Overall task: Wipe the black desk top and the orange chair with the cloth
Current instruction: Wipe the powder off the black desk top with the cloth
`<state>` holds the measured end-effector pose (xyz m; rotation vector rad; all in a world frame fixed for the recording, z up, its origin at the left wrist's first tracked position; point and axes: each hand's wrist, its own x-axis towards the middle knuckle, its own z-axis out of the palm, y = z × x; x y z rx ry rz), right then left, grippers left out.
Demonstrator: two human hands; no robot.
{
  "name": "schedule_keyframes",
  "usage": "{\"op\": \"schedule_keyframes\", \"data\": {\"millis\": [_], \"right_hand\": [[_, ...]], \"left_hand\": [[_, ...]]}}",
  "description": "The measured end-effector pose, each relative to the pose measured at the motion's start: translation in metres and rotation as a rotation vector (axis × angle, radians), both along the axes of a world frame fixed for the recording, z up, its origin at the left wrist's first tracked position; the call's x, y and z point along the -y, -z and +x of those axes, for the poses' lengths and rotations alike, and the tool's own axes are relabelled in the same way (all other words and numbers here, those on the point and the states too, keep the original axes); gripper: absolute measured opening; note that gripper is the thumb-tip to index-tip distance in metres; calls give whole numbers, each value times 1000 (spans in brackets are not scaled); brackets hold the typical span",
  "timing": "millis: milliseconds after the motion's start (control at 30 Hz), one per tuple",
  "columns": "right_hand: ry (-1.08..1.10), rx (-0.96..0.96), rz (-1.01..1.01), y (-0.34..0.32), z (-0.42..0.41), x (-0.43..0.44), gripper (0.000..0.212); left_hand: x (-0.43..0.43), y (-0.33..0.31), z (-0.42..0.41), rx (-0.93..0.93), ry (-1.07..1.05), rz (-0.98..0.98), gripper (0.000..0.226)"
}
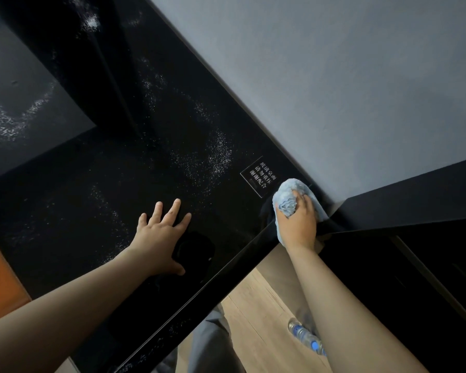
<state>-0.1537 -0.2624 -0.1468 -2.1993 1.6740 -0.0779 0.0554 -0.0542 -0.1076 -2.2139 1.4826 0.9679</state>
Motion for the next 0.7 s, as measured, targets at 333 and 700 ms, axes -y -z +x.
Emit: {"op": "schedule_keyframes", "data": {"millis": [333,700], "right_hand": [[83,115,27,-5,6,-47,61],[44,76,-1,-6,9,-61,62]], "left_hand": [[0,2,-1,83,81,-6,137],[1,4,0,65,43,-8,140]]}}
